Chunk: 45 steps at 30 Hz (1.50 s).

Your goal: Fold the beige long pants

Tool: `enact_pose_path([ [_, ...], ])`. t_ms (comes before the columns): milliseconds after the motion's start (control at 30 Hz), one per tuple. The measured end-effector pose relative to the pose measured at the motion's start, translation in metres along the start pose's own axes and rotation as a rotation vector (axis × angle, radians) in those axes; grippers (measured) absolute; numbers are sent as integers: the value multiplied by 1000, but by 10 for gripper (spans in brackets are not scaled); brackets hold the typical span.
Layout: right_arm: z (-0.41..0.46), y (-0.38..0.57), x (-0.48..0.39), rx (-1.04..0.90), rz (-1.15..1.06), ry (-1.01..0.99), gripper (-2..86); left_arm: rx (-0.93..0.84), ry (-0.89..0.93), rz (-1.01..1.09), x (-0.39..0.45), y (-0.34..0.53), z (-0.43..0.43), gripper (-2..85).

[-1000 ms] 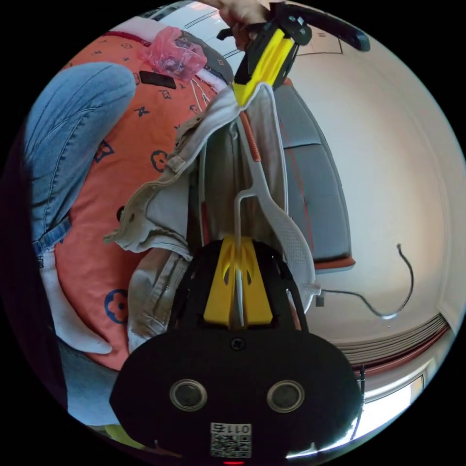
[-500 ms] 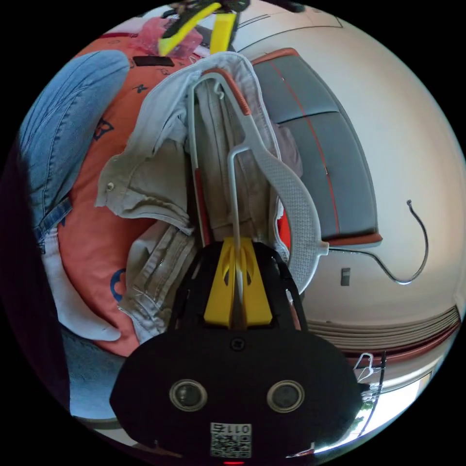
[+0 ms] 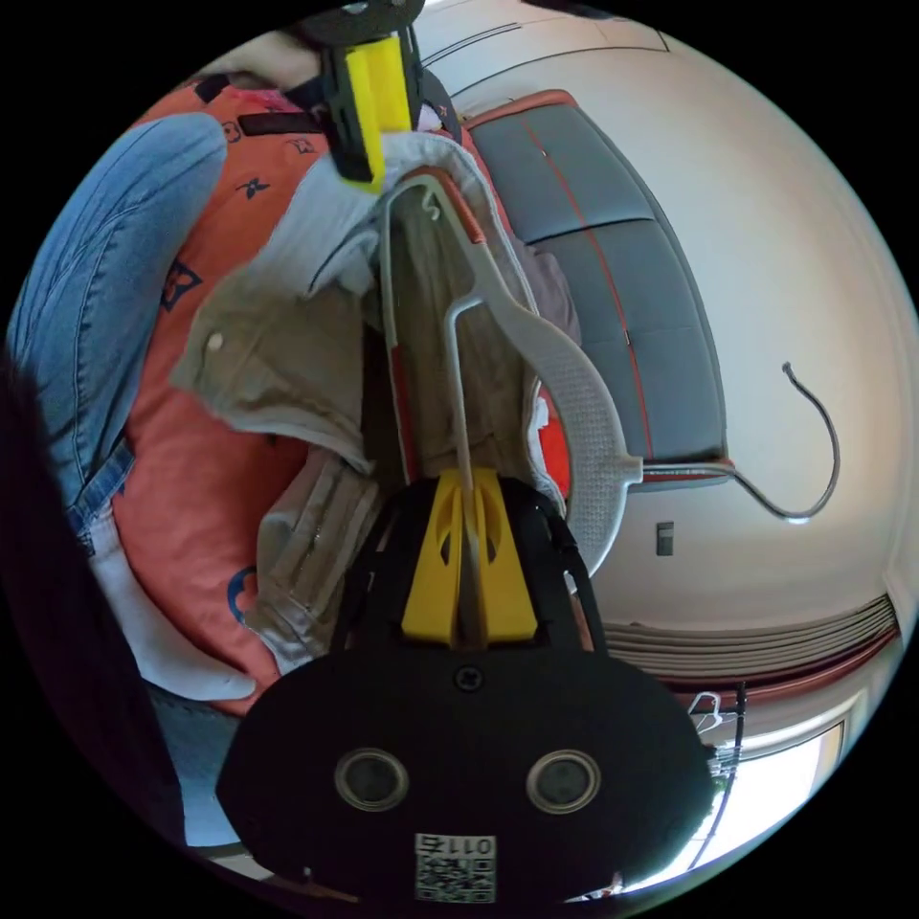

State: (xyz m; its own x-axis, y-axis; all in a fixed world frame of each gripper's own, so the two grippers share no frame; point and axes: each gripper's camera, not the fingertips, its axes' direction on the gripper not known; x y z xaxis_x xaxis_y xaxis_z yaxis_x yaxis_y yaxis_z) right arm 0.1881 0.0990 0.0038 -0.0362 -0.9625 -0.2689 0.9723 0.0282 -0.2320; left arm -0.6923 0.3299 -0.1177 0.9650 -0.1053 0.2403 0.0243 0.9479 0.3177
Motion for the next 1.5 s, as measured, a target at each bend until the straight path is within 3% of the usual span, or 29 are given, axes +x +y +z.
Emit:
enact_pose_path([
  [233,0,19,7,130,-86,28,23,-46,235,23,-30,-4,43,1],
  [300,0,31,17,182,-100,19,22,5,456,-52,-52,0,60,-1],
  [433,3,38,34,221,-98,28,21,41,707,-93,-65,7,103,-1],
  [567,4,41,70,287,32,26,20,188,1262,-446,-83,41,179,0],
  [600,6,38,84,270,64,0,20,167,1315,-543,-75,50,201,0],
  [767,17,5,152,200,224,-97,18,325,1226,-565,-44,64,216,5],
  [867,19,-28,196,226,261,-141,17,472,922,-581,-43,69,197,13],
  [1000,6,-89,271,314,278,-179,16,426,522,-272,-11,35,172,24],
  [1133,17,-172,322,332,151,-208,20,440,496,-140,12,3,187,27],
  [1267,70,-286,345,307,-40,-374,22,523,468,-39,44,3,210,28],
  [1367,126,-369,329,222,-189,-488,24,545,348,55,63,8,218,29],
  [1500,199,-466,280,123,-352,-588,25,575,371,58,64,7,233,30],
])
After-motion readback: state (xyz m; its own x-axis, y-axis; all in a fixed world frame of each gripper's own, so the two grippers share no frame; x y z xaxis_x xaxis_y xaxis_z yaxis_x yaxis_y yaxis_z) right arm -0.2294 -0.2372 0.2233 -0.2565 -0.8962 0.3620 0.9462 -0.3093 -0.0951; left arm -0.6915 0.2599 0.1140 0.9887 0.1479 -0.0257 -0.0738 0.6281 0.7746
